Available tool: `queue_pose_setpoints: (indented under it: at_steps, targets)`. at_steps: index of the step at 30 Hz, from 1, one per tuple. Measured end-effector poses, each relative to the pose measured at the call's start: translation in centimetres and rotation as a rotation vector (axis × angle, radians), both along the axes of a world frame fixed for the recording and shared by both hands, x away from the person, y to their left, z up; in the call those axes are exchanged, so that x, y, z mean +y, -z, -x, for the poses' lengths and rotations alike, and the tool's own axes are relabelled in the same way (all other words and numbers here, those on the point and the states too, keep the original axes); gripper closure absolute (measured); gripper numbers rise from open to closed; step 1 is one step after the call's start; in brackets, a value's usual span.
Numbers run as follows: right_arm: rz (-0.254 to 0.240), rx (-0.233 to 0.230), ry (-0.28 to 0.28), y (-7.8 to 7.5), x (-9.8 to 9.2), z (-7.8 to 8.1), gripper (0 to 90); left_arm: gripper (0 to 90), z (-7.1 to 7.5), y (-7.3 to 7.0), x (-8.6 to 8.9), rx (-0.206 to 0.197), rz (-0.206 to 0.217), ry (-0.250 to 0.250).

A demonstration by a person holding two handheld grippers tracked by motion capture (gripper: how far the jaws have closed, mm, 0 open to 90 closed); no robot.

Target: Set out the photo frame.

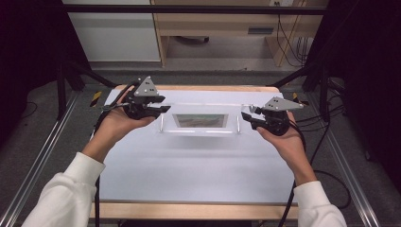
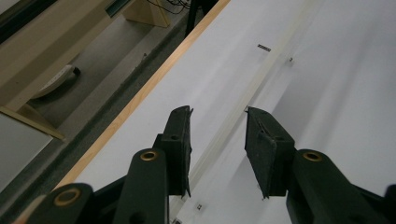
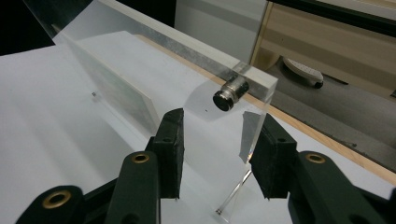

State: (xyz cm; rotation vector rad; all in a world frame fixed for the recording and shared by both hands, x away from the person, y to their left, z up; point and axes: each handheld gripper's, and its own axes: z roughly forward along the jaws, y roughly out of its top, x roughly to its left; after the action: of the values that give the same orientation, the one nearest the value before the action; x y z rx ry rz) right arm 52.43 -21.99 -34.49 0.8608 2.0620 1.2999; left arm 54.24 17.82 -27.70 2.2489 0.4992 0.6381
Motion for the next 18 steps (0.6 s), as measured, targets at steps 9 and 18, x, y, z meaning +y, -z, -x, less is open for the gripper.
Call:
queue_pose_setpoints:
  at_steps: [9, 18]
  targets:
    - [-0.004, -0.001, 0.018, -0.2, 0.1, -0.8, 58.7, 59.4, -1.0, -0.2, -0.1, -0.008, 0.012, -0.019]
    - [-0.018, 0.007, 0.031, -0.4, 0.1, -1.9, 58.7, 57.0, -2.3, -0.2, -0.1, -0.01, 0.045, -0.03]
